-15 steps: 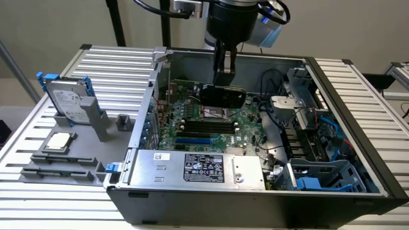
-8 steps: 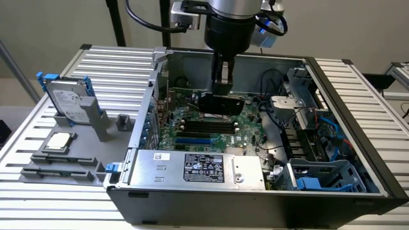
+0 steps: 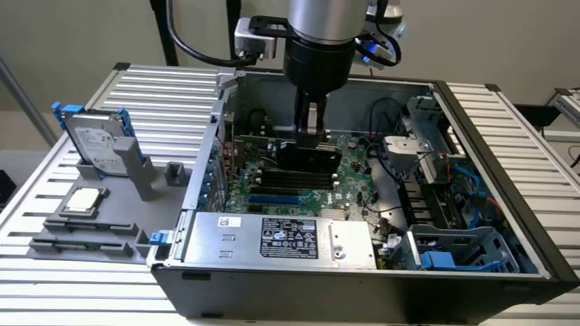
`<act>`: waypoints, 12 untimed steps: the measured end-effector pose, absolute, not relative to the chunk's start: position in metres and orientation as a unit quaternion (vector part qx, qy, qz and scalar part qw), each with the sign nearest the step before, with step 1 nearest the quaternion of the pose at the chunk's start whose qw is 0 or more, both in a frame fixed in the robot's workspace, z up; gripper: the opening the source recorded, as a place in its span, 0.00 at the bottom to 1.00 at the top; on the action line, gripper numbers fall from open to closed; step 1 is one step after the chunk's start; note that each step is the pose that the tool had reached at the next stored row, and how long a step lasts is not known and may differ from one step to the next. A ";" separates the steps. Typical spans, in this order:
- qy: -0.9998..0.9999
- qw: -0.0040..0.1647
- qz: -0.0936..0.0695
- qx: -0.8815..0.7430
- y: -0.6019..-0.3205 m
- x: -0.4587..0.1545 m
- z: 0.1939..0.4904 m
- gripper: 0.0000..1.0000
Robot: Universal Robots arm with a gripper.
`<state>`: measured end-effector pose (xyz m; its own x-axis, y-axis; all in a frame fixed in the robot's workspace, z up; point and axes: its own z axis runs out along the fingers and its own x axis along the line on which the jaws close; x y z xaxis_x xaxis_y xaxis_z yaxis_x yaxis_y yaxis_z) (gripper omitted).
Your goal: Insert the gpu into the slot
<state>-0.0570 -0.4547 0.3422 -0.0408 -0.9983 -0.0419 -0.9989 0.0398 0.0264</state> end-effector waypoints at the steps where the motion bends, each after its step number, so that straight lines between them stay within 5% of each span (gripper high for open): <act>1: 0.721 0.007 0.025 -0.693 -0.456 -0.058 0.341 0.26; 12: 0.721 0.022 0.027 -0.693 -0.459 -0.070 0.325 0.26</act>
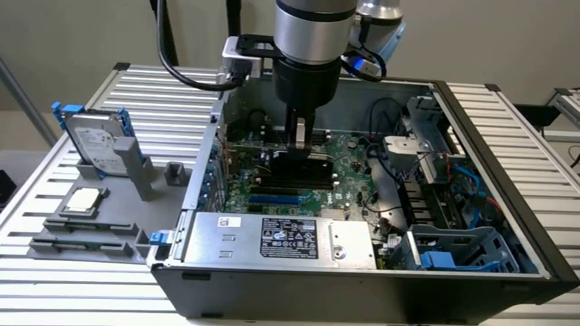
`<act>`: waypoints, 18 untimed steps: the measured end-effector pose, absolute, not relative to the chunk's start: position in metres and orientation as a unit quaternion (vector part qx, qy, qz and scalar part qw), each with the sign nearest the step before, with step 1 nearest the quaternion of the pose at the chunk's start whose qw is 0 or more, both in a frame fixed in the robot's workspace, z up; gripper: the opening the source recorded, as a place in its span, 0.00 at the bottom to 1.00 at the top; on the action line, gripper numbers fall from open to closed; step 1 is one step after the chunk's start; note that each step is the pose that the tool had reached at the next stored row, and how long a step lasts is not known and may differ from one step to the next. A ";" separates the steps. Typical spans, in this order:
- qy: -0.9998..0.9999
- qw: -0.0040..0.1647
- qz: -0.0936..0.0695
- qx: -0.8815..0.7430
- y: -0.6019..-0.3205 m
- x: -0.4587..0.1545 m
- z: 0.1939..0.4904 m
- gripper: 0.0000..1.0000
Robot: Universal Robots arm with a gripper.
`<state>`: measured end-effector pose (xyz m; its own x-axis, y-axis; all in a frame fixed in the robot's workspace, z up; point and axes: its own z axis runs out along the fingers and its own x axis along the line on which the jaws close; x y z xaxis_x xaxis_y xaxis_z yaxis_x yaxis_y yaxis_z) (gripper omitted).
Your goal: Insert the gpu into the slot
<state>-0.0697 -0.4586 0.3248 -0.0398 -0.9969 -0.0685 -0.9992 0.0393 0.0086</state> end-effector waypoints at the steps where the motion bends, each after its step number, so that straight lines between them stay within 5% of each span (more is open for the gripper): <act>1: 0.720 0.023 0.027 -0.693 -0.459 -0.070 0.323 0.26; 18: 0.720 0.027 0.027 -0.693 -0.459 -0.076 0.292 0.26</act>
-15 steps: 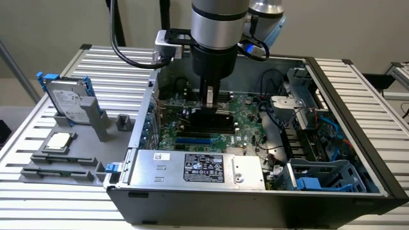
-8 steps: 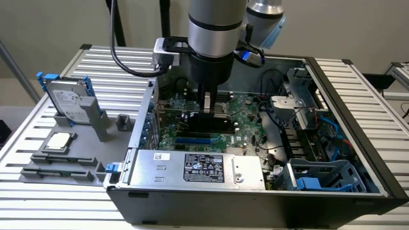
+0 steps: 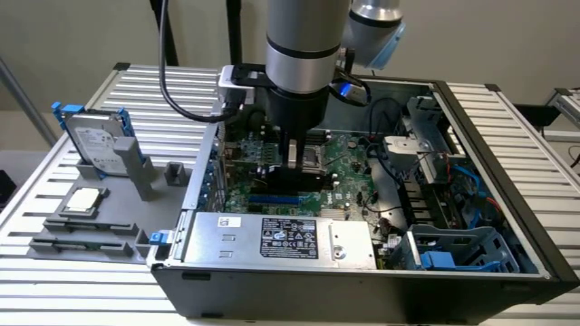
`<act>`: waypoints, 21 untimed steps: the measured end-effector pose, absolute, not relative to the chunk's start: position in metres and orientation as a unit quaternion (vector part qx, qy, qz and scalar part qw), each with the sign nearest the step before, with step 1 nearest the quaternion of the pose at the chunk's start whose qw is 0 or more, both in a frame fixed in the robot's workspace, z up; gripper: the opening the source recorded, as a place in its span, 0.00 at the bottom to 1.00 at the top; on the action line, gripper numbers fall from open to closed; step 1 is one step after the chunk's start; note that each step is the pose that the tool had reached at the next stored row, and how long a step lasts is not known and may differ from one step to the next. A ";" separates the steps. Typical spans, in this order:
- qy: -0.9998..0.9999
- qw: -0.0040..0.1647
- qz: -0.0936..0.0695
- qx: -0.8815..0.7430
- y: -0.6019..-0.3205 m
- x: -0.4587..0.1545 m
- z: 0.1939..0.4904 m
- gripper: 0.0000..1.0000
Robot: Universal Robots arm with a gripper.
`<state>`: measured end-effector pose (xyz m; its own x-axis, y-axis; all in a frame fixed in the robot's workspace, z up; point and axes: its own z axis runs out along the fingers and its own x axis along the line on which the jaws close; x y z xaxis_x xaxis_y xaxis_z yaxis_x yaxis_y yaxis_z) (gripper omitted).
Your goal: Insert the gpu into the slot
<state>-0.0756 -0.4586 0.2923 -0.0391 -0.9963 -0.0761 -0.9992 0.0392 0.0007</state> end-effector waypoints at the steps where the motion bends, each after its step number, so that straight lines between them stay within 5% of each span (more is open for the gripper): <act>1: 0.720 0.027 0.027 -0.693 -0.459 -0.076 0.291 0.26; 21: 0.720 0.026 0.028 -0.693 -0.459 -0.076 0.274 0.26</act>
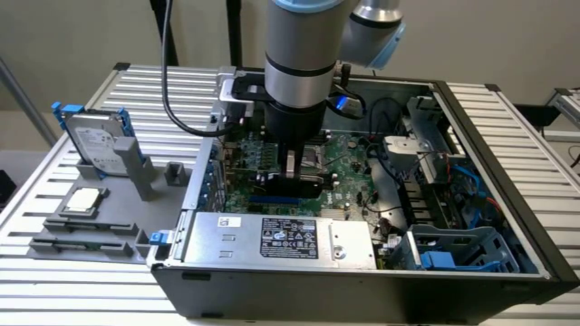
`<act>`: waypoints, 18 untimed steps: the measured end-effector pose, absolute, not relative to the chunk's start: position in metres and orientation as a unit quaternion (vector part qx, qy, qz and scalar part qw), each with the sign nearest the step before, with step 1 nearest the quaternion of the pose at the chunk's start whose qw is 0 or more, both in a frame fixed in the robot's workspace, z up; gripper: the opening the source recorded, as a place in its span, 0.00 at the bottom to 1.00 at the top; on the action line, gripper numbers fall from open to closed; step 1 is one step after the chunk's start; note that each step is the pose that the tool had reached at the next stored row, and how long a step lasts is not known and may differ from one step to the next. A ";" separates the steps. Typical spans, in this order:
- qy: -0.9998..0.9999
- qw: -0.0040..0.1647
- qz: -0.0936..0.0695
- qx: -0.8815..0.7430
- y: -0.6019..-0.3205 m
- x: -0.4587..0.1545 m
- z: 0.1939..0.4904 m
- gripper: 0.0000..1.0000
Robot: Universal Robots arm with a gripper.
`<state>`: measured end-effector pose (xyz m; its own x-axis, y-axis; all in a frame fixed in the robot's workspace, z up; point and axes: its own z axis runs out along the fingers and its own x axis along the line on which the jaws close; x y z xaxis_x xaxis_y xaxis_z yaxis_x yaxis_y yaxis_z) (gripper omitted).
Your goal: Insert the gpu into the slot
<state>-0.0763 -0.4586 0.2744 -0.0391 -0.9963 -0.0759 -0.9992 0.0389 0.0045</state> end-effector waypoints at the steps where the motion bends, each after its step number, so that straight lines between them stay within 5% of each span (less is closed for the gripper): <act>1: 0.720 0.026 0.028 -0.693 -0.459 -0.076 0.274 0.26; 18: 0.720 0.023 0.031 -0.693 -0.458 -0.078 0.271 0.26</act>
